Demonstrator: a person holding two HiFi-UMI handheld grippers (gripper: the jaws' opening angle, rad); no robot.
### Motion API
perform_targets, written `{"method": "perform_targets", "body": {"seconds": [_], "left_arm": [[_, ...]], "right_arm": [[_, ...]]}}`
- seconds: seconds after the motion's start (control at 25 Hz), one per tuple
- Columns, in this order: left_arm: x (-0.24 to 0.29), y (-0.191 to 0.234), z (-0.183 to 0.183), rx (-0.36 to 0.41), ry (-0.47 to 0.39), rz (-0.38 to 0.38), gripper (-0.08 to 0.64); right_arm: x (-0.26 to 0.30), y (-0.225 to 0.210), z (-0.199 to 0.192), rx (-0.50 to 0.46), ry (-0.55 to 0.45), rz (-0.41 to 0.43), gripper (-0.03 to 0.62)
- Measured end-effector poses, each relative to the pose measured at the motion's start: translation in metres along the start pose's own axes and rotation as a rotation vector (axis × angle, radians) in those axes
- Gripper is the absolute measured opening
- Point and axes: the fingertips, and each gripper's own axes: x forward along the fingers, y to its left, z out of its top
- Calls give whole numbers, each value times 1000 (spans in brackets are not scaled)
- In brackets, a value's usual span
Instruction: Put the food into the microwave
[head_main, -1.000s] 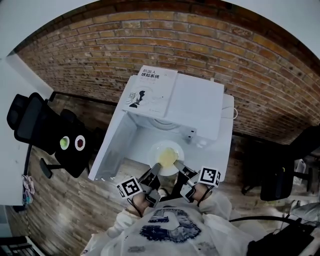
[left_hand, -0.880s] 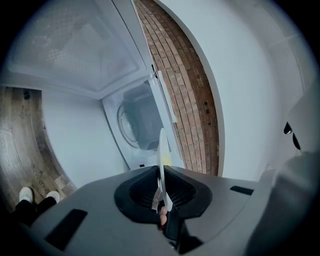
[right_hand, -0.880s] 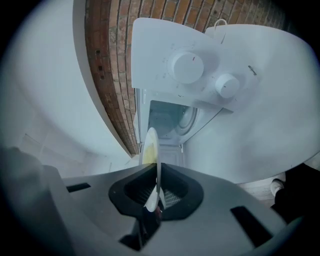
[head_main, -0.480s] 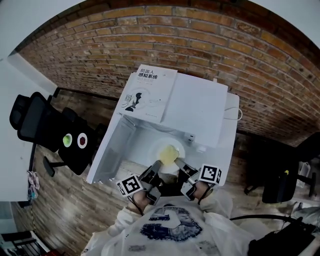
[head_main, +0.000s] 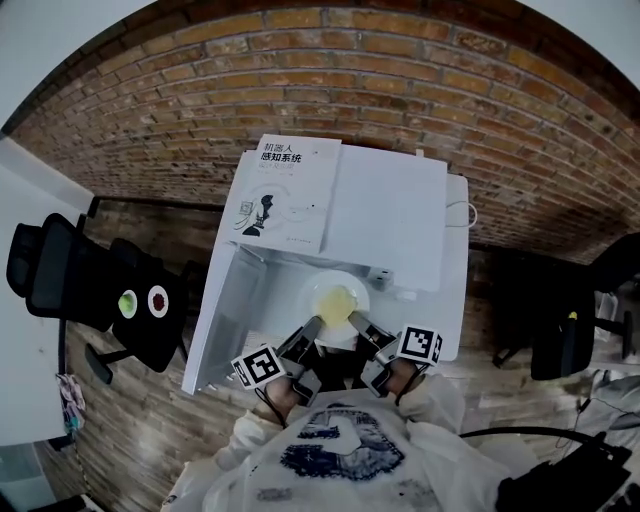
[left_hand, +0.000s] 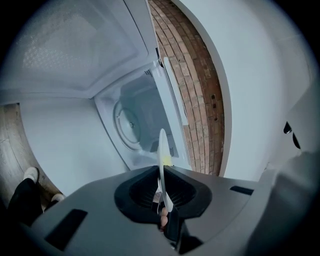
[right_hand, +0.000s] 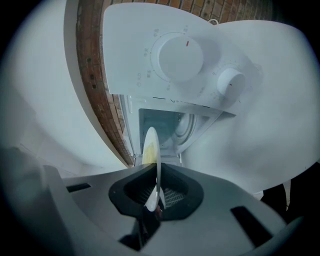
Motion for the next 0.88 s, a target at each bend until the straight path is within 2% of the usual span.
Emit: {"method": "perform_targets", "body": {"seconds": [0.36,0.6,0.68,0.8,0.88], "left_arm": [[-1,9,19,-14,126,-70,40],[0,18,28,-32,191,-98,40],[1,17,30,-66,199,-124,38],[6,3,29,-183,195,-206,37],[9,4,30,-196,199,-220,34]], "right_arm": [[16,4,-10,23,-136,-24,28],[23,2,-12,0,-210,-48,28],[24,3,-13,30,-240,-51,28],[25,1,-13,49,-276,-49,29],[26,-3,-12,52,-292,-54,29]]}}
